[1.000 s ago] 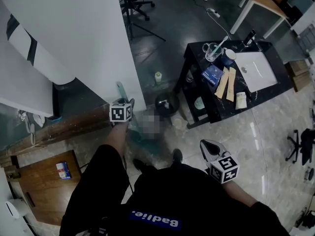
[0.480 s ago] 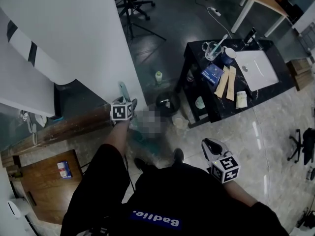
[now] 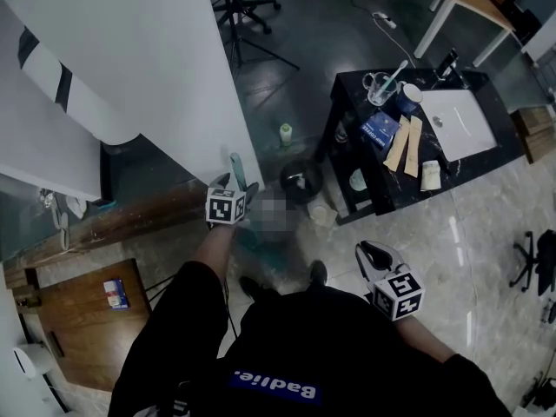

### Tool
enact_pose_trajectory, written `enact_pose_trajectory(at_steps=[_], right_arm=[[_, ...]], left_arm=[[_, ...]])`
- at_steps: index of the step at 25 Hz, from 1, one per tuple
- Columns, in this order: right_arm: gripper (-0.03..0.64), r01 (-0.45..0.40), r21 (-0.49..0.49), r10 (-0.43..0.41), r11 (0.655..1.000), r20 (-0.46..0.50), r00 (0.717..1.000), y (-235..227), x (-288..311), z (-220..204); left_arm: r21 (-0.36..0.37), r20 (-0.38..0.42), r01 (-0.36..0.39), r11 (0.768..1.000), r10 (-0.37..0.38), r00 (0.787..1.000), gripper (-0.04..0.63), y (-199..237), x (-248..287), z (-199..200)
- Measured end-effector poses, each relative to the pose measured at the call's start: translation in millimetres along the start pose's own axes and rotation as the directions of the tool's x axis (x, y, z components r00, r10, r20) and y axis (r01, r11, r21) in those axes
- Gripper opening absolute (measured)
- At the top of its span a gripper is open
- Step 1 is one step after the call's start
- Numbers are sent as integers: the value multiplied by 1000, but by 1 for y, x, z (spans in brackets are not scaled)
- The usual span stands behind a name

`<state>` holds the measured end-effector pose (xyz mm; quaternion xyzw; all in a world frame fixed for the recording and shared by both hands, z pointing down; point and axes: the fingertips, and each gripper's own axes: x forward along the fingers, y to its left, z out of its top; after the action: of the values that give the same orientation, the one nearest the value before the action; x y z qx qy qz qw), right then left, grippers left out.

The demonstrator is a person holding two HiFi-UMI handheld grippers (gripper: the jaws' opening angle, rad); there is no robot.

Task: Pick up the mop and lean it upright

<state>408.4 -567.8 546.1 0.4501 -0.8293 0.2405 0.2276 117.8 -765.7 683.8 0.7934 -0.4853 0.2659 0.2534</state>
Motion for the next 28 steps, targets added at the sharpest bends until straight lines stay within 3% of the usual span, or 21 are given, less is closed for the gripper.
enact_pose_trajectory(at_steps=[2,3,5,6,8,12,16,23,28], right_arm=[[49,-3,-2,3,1000,-3,1000,2,1,-1],[47,-4,1,4,1000,-5,1000,3,1,-1],[30,-9,8,9,1000,-9,1000,4,2,-1],[24,-12,8,12,1000,-10,1000,5,2,-1],[13,-13,8,13,1000,-8,1000,5,2,0],[5,-1,21,1,1000,0,1000,1,0,-1],[5,-13,19,13,1000,7,1000,4,2,2],[5,-58,-8,58,998,-8,998,15,14,4],[9,-62,-49,60,997,-37,998,19,16,0]], left_arm=[[5,2,9,1000,-9,1000,398,-4,0,-3],[4,7,8,1000,-8,1000,359,-4,-1,-3],[1,18,7,1000,-7,1000,161,-5,-3,-2],[3,20,10,1000,-10,1000,97,-5,-3,-1],[-6,18,6,1000,-6,1000,97,-2,-4,0],[-149,9,-81,985,83,996,94,20,-15,-6],[-223,-41,-133,966,127,991,94,34,-28,-16],[-309,-59,-191,932,182,982,98,55,-49,-29],[-294,-63,-230,928,221,973,104,75,-39,-24]])
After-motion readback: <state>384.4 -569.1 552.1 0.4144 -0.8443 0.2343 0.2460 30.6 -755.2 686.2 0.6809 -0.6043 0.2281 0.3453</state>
